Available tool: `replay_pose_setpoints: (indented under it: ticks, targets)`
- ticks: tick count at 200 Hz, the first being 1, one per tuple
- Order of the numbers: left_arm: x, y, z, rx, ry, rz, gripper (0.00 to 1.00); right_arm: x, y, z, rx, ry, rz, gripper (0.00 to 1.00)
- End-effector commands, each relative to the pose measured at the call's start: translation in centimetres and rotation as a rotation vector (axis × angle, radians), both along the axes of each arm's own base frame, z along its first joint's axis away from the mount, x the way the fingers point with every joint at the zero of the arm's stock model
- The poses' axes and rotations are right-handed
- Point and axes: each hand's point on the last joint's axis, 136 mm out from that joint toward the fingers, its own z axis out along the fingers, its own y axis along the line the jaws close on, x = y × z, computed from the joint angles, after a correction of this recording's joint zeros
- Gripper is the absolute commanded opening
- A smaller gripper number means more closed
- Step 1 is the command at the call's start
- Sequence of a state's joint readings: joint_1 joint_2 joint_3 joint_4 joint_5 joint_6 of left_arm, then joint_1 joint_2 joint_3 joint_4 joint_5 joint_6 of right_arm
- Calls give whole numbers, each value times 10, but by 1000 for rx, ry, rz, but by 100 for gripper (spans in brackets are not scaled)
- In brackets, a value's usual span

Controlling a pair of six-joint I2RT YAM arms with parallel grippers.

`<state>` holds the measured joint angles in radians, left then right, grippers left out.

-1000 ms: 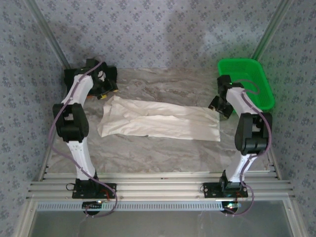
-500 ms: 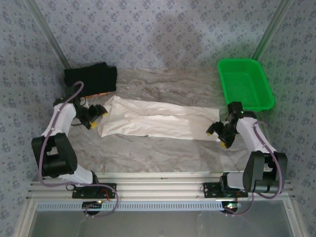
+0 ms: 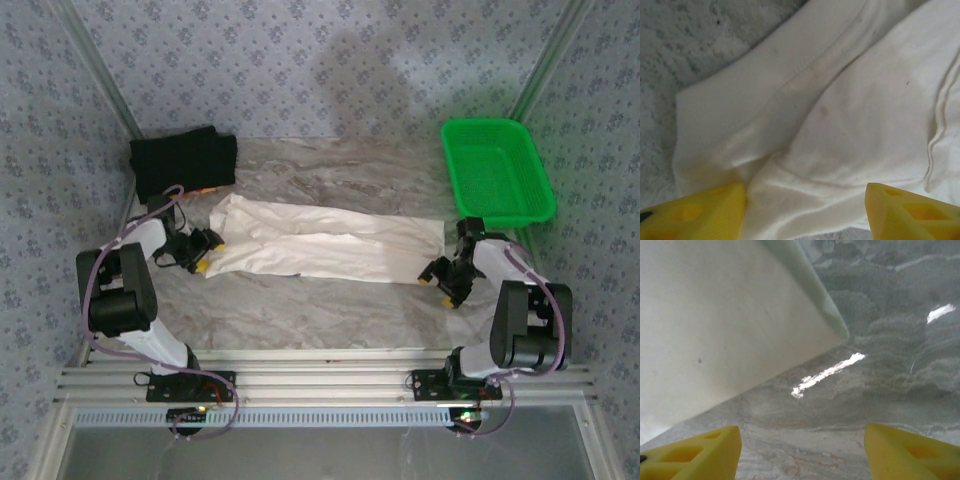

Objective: Fold and stack the t-shirts

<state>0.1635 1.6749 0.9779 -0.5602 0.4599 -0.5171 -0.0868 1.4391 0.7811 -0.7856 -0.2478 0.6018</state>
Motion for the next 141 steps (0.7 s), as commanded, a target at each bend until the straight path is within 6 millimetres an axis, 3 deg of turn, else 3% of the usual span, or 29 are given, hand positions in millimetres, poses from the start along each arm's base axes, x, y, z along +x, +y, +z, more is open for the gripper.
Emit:
replay_pose_setpoints:
  ticks: [1, 36, 60, 85, 108, 141]
  targets:
    - [6, -1, -12, 6, -15, -7, 62, 7, -13, -9, -59, 4, -33, 64]
    - [3, -2, -27, 22, 10, -20, 52, 23, -23, -14, -107, -6, -75, 55]
    - [-3, 2, -39, 52, 44, -23, 28, 27, -26, -20, -120, 15, -68, 40]
    - [-9, 14, -36, 116, 54, -23, 10, 29, -33, -16, -154, 9, -78, 22]
    - [-15, 25, -28, 147, 54, -13, 6, 26, -37, -10, -177, 5, -81, 8]
    - [-32, 30, -26, 174, 76, -26, 5, 15, -41, -6, -195, 12, -96, 0]
